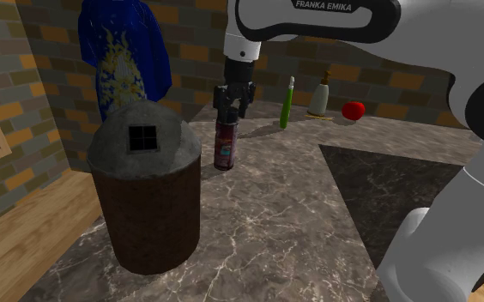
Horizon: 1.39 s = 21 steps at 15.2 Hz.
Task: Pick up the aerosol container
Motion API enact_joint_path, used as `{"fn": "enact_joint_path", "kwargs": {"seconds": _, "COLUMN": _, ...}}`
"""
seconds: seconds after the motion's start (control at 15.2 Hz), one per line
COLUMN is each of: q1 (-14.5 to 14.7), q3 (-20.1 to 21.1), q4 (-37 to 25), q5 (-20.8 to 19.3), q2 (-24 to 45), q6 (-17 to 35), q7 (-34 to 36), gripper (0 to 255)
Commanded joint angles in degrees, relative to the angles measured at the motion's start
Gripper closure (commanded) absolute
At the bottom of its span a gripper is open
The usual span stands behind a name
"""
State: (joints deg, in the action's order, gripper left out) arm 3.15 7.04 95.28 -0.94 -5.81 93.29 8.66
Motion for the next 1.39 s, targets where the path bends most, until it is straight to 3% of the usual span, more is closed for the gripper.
{"fn": "enact_joint_path", "kwargs": {"seconds": 0.0, "q1": 0.01, "q3": 0.02, "q4": 0.03, "q5": 0.01, "q2": 0.06, "q6": -0.02, "q7": 0.01, "gripper": 255}}
{"fn": "enact_joint_path", "kwargs": {"seconds": 0.2, "q1": 0.00, "q3": 0.00, "q4": 0.04, "q5": 0.02, "q2": -0.02, "q6": -0.09, "q7": -0.01, "gripper": 255}}
{"fn": "enact_joint_path", "kwargs": {"seconds": 1.19, "q1": 0.21, "q3": 0.33, "q4": -18.47, "q5": -0.69, "q2": 5.33, "q6": -13.29, "q7": 0.17, "gripper": 255}}
{"fn": "enact_joint_path", "kwargs": {"seconds": 1.32, "q1": 0.21, "q3": 0.33, "q4": -18.69, "q5": -0.71, "q2": 5.41, "q6": -13.44, "q7": 0.18, "gripper": 255}}
